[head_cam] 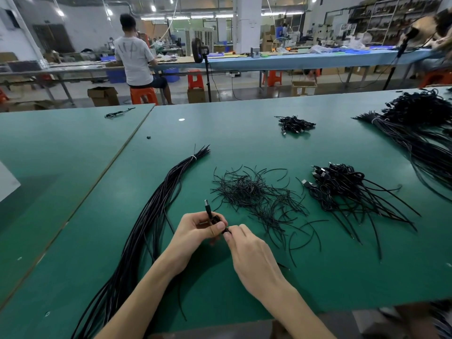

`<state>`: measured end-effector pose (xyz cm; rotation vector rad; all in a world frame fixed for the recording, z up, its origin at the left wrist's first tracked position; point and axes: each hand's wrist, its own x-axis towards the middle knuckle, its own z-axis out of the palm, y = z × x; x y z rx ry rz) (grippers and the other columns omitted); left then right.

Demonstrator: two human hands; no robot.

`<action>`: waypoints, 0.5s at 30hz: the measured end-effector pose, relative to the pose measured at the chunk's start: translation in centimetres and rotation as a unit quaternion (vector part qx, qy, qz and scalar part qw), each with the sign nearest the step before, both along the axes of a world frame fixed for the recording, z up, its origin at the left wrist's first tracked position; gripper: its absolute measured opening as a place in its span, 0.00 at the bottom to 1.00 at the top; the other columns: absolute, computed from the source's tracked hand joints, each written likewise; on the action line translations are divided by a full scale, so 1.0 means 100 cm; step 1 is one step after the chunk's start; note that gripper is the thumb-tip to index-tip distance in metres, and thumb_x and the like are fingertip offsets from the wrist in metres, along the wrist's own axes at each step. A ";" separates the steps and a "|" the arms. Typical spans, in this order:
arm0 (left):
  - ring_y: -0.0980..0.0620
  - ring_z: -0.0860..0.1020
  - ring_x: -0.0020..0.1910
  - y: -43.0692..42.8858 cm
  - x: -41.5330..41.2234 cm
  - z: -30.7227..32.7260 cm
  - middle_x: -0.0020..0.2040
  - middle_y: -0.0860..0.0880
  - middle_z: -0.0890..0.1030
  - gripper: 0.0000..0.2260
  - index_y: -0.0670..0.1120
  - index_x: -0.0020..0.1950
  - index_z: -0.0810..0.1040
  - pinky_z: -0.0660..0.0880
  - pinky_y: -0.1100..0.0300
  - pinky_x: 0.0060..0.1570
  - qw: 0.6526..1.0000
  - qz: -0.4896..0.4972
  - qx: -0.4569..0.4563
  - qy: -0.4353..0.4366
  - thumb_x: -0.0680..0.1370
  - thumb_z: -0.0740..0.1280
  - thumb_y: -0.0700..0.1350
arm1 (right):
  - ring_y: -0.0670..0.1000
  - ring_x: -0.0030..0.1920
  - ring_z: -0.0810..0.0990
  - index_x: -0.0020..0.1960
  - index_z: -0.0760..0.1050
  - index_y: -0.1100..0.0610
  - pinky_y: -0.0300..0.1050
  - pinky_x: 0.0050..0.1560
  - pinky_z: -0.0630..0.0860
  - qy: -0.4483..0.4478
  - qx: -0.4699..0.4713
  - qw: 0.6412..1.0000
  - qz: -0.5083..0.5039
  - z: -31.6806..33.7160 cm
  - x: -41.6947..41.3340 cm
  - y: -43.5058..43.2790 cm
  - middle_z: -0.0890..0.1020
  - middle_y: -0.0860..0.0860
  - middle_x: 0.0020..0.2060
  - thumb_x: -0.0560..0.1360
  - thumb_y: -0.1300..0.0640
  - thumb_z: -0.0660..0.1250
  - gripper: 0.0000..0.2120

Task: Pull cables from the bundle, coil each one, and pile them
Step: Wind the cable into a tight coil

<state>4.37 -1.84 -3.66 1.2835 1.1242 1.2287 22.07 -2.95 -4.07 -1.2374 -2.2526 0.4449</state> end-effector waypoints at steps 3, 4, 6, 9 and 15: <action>0.46 0.75 0.36 0.001 0.000 -0.001 0.41 0.42 0.81 0.08 0.41 0.47 0.84 0.74 0.59 0.38 1.000 -0.012 -0.009 -0.007 0.74 0.76 0.45 | 0.48 0.38 0.73 0.55 0.73 0.53 0.44 0.40 0.71 0.005 -0.002 1.000 -0.001 0.000 0.000 0.000 0.73 0.46 0.44 0.87 0.47 0.46 0.18; 0.47 0.76 0.36 0.001 0.000 -0.001 0.41 0.42 0.81 0.08 0.41 0.47 0.84 0.75 0.60 0.38 1.000 -0.018 -0.015 -0.010 0.74 0.75 0.45 | 0.48 0.37 0.73 0.54 0.73 0.53 0.44 0.39 0.71 0.006 -0.001 1.000 -0.001 0.000 0.000 0.000 0.73 0.46 0.43 0.86 0.47 0.46 0.19; 0.48 0.76 0.37 0.001 0.000 0.000 0.42 0.43 0.81 0.08 0.42 0.48 0.84 0.75 0.60 0.38 0.999 -0.029 -0.032 -0.020 0.74 0.75 0.46 | 0.48 0.35 0.72 0.52 0.71 0.53 0.43 0.37 0.68 0.010 0.004 1.000 0.001 -0.001 0.001 0.000 0.73 0.45 0.42 0.86 0.46 0.46 0.18; 0.48 0.76 0.37 0.001 0.000 0.002 0.42 0.42 0.80 0.09 0.41 0.49 0.83 0.74 0.60 0.36 0.996 -0.053 -0.052 -0.047 0.75 0.75 0.45 | 0.49 0.33 0.70 0.47 0.66 0.50 0.40 0.35 0.64 0.022 0.003 1.000 0.005 -0.002 0.001 0.000 0.71 0.44 0.39 0.87 0.48 0.48 0.14; 0.47 0.77 0.38 0.001 0.000 0.004 0.43 0.41 0.79 0.09 0.39 0.53 0.80 0.77 0.58 0.38 0.991 -0.088 -0.056 -0.086 0.78 0.74 0.43 | 0.48 0.37 0.73 0.43 0.66 0.46 0.40 0.37 0.68 0.082 -0.041 0.996 0.012 -0.005 0.004 0.004 0.74 0.43 0.37 0.87 0.49 0.51 0.14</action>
